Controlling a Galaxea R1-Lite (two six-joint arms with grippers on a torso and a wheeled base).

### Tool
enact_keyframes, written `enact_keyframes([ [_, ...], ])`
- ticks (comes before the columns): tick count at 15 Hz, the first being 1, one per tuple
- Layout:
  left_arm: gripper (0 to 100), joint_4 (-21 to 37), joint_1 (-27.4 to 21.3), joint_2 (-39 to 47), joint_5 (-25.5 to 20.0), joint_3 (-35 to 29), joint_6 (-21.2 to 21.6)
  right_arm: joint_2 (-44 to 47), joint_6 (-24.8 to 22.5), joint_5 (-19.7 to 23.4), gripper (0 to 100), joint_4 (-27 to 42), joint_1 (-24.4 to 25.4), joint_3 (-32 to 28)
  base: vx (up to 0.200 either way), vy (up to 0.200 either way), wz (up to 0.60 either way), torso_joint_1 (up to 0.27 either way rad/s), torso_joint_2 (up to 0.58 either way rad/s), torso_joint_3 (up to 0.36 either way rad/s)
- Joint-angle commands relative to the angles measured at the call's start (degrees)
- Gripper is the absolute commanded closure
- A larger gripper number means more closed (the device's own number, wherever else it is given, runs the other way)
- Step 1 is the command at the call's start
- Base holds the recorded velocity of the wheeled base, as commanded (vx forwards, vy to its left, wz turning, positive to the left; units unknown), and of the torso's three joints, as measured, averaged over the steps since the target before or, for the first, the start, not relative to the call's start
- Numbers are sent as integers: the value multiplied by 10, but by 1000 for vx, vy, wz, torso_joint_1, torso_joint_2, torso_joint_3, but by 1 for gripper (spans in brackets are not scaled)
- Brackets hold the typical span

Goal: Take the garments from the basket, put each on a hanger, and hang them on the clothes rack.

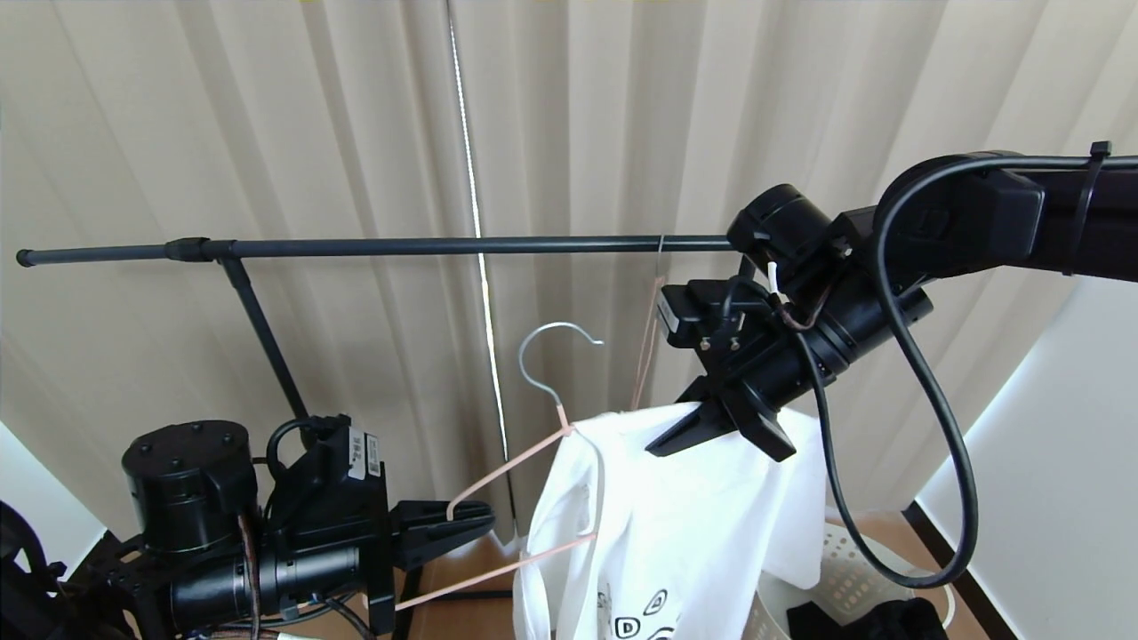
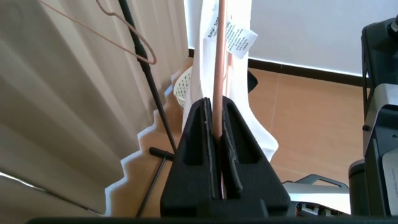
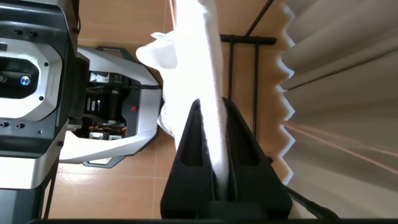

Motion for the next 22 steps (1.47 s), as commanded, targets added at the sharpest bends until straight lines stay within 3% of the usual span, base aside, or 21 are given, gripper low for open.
enact_keyframes([
  [1, 100, -1, 2, 1, 0, 1, 0, 0, 0, 0, 100, 0, 0, -3, 0, 0, 0, 0, 0, 0],
  [9, 100, -1, 3, 1, -1, 4, 1, -12, 0, 0, 100, 1, -1, -3, 0, 0, 0, 0, 0, 0],
  [10, 0, -1, 3, 1, -1, 4, 0, -13, 0, 0, 100, 1, -1, -2, 0, 0, 0, 0, 0, 0],
  [16, 0, -2, 37, 1, -2, -8, -1, -19, 0, 1, 100, 1, -2, 1, 0, 0, 0, 0, 0, 0],
  [19, 0, -58, 101, -47, -25, -13, -76, -29, 21, -1, 100, -3, -14, 1, 0, 0, 0, 0, 0, 0],
  [22, 0, -54, 163, -94, -67, -34, -151, -45, 53, -3, 100, -16, -19, 3, 0, 0, 0, 0, 0, 0],
])
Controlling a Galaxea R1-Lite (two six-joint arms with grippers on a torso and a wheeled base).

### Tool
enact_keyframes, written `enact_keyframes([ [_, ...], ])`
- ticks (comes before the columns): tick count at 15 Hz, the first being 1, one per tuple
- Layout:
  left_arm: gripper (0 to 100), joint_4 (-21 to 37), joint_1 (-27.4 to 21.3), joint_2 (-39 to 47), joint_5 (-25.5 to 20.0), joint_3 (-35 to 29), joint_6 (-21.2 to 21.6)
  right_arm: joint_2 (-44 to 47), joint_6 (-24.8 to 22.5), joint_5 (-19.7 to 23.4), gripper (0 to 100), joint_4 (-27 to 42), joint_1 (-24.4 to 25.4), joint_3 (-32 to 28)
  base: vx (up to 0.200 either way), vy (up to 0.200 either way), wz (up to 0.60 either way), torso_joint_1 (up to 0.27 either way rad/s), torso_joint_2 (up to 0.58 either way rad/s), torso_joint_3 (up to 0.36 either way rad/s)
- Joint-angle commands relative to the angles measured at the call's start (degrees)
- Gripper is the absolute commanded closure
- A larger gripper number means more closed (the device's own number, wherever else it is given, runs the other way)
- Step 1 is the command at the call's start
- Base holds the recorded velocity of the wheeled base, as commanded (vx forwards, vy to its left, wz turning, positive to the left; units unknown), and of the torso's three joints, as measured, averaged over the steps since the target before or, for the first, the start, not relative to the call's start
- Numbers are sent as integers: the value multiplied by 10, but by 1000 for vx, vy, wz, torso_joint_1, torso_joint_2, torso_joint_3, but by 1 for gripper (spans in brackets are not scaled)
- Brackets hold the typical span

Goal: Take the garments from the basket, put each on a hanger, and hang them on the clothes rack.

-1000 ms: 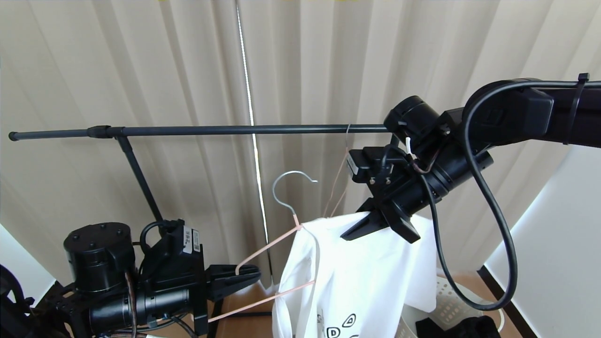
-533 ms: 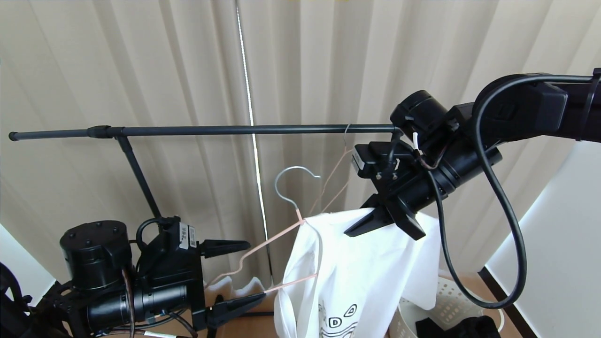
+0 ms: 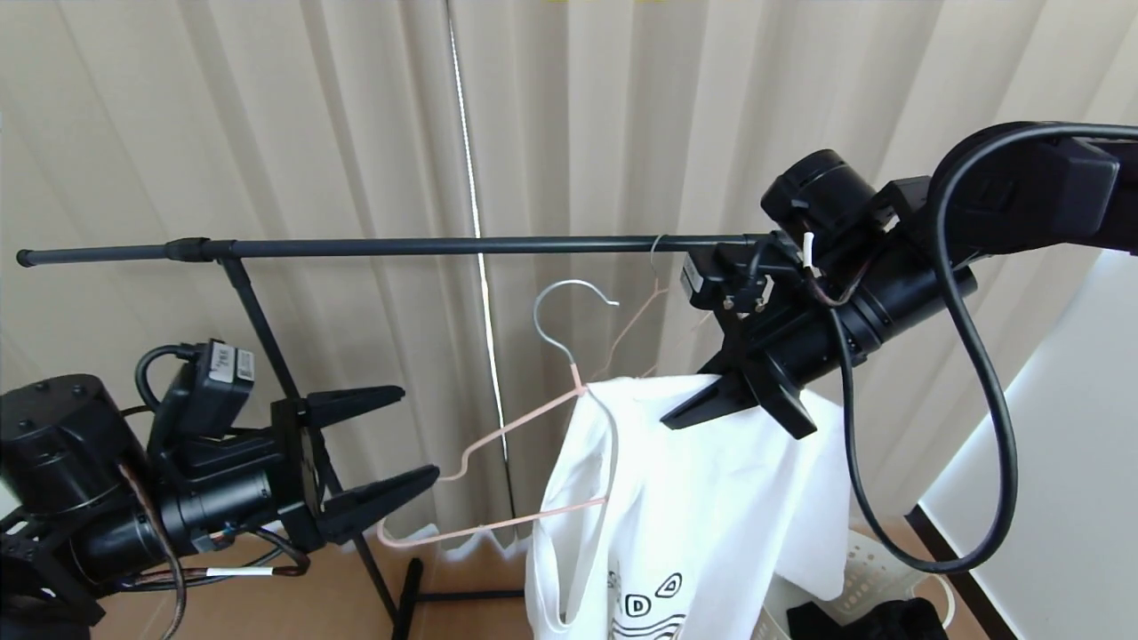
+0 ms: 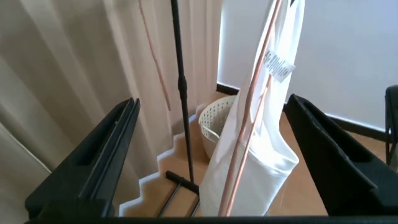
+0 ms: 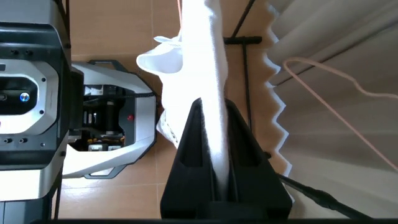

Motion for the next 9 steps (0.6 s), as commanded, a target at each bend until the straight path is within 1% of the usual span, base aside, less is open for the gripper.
enact_keyframes([
  [1, 0, 9, 38, -51, -6, -26, -52, -19, 6, 0, 100, -11, -5, 7, 0, 0, 0, 0, 0, 0],
  [2, 0, 11, 38, -52, -6, -26, -56, -20, 7, 0, 100, -13, -5, 8, 0, 0, 0, 0, 0, 0],
  [3, 0, 71, 37, -72, -6, -48, -70, -22, 23, 0, 100, -31, -13, 17, 0, 0, 0, 0, 0, 0],
  [5, 0, 239, 34, -102, 0, -105, -69, -30, 67, -1, 100, -67, -19, 47, 0, 0, 0, 0, 0, 0],
  [6, 0, 277, 30, -108, 5, -118, -69, -32, 78, -1, 100, -79, -20, 56, 0, 0, 0, 0, 0, 0],
  [7, 0, 377, -9, -120, 57, -155, -64, -40, 103, -2, 100, -129, -27, 100, 0, 0, 0, 0, 0, 0],
  [8, 0, 405, -32, -120, 97, -166, -58, -46, 105, -2, 100, -162, -32, 129, 0, 0, 0, 0, 0, 0],
  [9, 0, 429, -73, -117, 162, -175, -53, -55, 106, -3, 100, -223, -41, 183, 0, 0, 0, 0, 0, 0],
])
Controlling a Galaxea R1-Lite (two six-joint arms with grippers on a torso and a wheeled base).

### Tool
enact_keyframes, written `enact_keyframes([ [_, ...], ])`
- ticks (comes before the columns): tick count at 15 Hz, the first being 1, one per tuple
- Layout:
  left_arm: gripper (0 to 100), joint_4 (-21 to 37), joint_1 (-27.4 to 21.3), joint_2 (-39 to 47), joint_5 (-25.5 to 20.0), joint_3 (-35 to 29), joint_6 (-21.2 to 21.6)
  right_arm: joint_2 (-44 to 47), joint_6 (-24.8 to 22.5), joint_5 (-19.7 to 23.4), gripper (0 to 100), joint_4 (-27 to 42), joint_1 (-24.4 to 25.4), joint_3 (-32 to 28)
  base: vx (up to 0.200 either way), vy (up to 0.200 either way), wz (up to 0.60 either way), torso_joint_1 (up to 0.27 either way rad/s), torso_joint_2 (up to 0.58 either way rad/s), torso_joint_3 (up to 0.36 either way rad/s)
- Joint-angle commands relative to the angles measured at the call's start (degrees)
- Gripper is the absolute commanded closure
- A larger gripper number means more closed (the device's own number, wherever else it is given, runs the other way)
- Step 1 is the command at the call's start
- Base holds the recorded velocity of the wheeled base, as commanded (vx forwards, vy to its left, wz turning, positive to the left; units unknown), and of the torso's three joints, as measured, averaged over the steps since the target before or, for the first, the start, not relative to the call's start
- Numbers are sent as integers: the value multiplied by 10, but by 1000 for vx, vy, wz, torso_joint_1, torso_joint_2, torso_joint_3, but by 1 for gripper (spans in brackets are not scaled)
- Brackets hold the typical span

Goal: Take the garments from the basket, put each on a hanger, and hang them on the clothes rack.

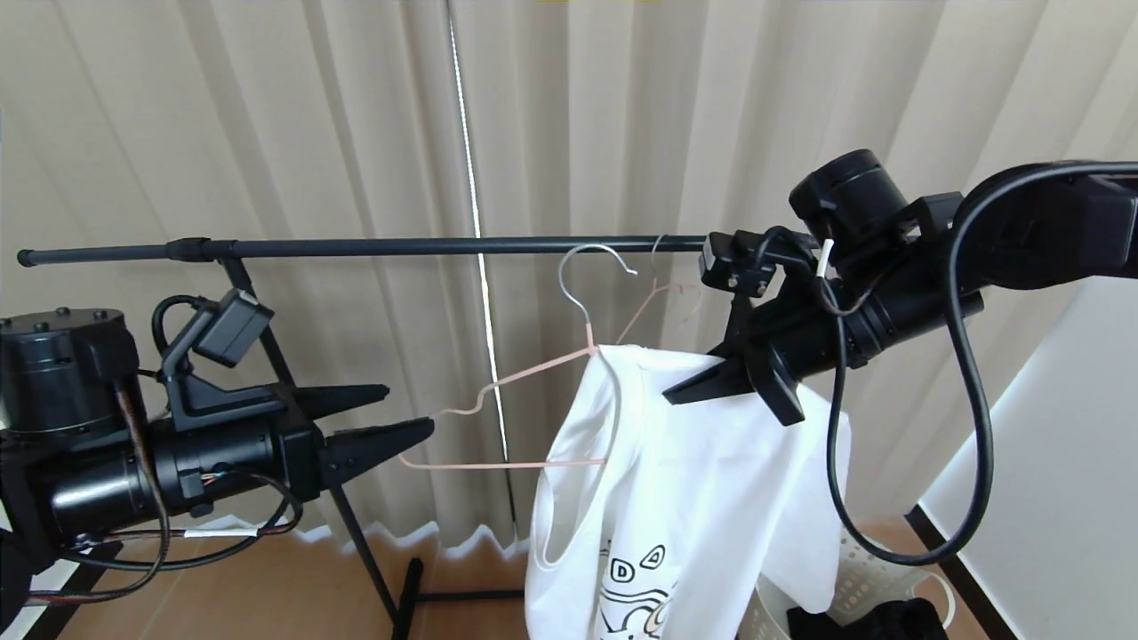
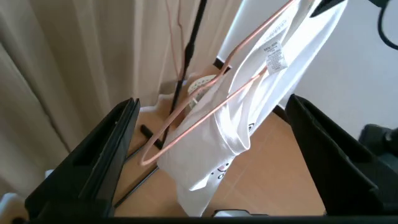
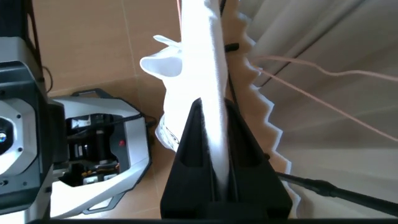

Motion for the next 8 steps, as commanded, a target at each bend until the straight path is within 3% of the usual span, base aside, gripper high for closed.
enact_keyframes([
  [1, 0, 30, -73, -7, 77, -30, 6, -31, 5, -2, 100, -97, -15, 105, 0, 0, 0, 0, 0, 0],
  [2, 0, 31, -78, -3, 80, -30, 6, -33, 5, -2, 100, -107, -16, 114, 0, 0, 0, 0, 0, 0],
  [3, 0, 34, -102, 6, 122, -36, 9, -56, 5, -2, 100, -179, -24, 182, 0, 0, 0, 0, 0, 0],
  [5, 0, 61, -129, 7, 185, -45, 11, -83, 6, -3, 100, -260, -35, 259, 0, 0, 0, 0, 0, 0],
  [8, 0, 99, -174, 7, 223, -55, 11, -96, 10, -27, 100, -345, -39, 325, 0, 0, 0, 0, 0, 0],
])
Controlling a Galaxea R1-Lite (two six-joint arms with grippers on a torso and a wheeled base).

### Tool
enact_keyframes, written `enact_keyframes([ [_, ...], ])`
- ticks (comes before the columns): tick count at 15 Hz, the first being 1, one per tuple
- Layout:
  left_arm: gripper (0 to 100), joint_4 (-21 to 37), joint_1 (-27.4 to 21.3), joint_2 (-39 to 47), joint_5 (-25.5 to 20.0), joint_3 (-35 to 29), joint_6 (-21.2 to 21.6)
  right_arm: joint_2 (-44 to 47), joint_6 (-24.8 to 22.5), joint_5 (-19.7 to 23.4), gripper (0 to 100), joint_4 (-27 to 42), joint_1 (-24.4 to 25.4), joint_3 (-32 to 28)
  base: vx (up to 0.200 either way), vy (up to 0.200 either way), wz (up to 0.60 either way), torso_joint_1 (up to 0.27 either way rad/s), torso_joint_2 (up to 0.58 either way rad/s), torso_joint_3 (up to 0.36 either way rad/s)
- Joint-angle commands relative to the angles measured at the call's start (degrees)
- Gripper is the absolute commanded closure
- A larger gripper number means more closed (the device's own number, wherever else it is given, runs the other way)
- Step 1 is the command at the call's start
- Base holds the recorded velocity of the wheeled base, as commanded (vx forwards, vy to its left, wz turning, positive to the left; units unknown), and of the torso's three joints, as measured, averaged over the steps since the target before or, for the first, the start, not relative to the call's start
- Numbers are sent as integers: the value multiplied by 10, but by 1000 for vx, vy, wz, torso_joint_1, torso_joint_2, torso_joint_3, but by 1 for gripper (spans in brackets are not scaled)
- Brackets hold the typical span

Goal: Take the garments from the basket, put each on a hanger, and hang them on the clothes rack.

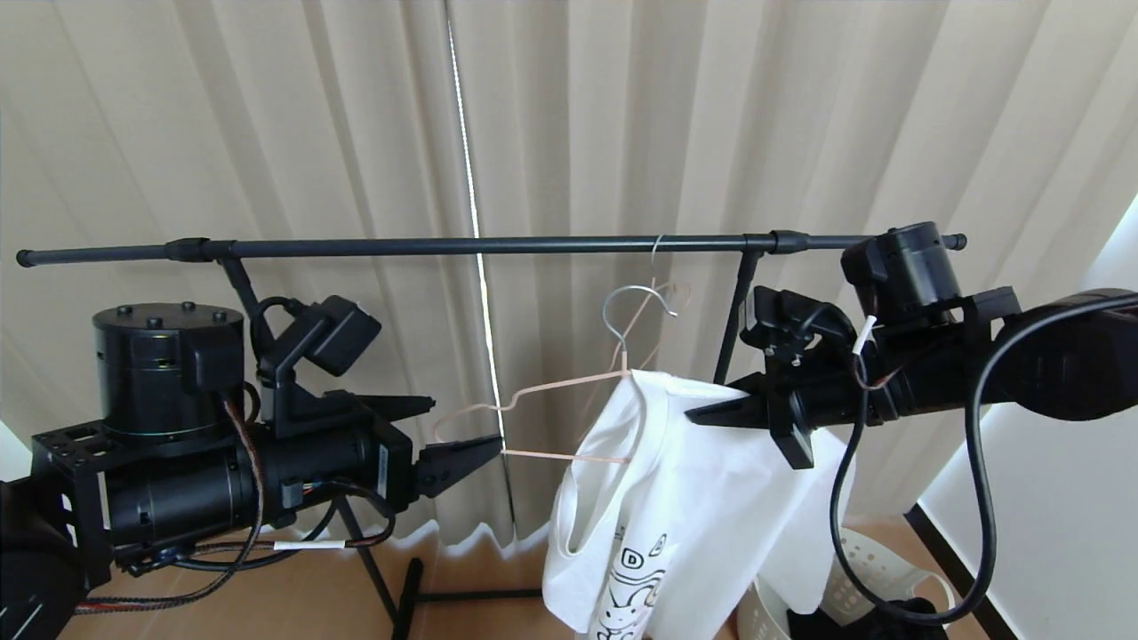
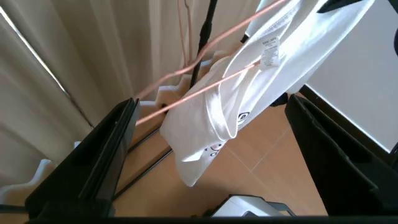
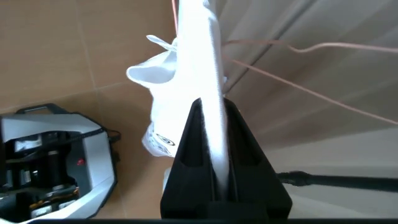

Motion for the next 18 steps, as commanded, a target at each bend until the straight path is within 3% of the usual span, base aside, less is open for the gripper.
enact_keyframes([
  [1, 0, 8, -31, 9, 28, -7, 0, -24, 5, -35, 100, -37, -6, 46, 0, 0, 0, 0, 0, 0],
  [5, 0, 9, -61, 35, 109, -7, 22, -30, 89, -55, 100, -109, -1, 73, 0, 0, 0, 0, 0, 0],
  [9, 0, 7, -110, 81, 165, -8, 20, -38, 100, -78, 100, -196, 9, 108, 0, 0, 0, 0, 0, 0],
  [16, 0, -45, -156, 180, 227, -15, -3, -39, 135, -101, 100, -213, 33, 110, 0, 0, 0, 0, 0, 0],
  [18, 0, -86, -163, 214, 248, -18, -5, -36, 140, -106, 100, -243, 41, 121, 0, 0, 0, 0, 0, 0],
])
